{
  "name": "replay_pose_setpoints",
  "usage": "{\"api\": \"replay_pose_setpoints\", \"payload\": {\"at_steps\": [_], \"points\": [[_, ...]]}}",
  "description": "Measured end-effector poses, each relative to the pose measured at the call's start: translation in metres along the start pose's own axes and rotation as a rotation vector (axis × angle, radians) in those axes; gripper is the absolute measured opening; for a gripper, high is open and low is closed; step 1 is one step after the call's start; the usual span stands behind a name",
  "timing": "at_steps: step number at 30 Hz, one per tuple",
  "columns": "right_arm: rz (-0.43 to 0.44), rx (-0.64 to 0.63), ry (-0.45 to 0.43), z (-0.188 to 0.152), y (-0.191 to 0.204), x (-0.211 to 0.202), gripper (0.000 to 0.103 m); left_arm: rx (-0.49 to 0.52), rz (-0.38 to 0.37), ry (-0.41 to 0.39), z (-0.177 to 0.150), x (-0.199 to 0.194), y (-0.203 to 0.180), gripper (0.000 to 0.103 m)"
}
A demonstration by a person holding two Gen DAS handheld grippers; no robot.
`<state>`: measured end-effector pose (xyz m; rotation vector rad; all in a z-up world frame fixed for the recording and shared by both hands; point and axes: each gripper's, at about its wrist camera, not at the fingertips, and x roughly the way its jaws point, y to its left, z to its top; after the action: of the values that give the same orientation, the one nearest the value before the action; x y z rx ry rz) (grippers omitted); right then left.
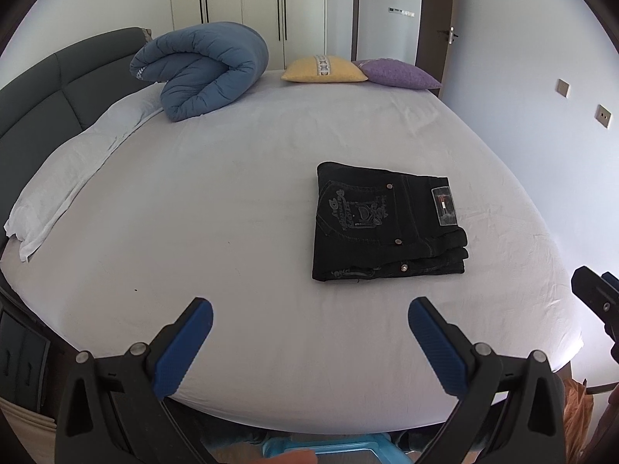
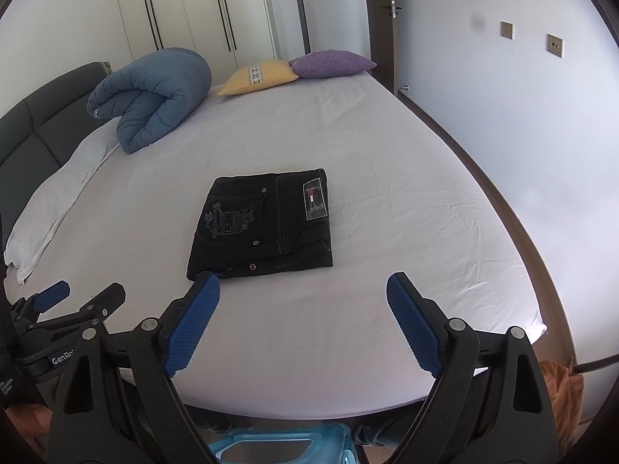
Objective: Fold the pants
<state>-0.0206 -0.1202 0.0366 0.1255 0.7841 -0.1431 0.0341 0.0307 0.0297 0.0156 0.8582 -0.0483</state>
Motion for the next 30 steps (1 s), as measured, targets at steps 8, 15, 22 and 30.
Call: {"api": "replay_pose_setpoints", "payload": {"at_steps": [8,15,22,30], "points": [[0.0,-0.002,0.007,-0.001,0.002,0.003,0.088,0.001,0.0,0.004,-0.001,0.001,0.0,0.103],[0.005,-0.005,0.016,-0.004,0.005,0.007,0.088,0.012,0.001,0.012,-0.003,0.005,-0.001,0.103],[0.005,-0.005,0.025,-0.006,0.007,0.014,0.089,0.022,-0.002,0.011,-0.003,0.006,-0.002,0.103],[0.011,-0.008,0.037,-0.011,0.01,0.02,0.089,0.025,-0.005,0.014,-0.006,0.007,-0.002,0.103]]}}
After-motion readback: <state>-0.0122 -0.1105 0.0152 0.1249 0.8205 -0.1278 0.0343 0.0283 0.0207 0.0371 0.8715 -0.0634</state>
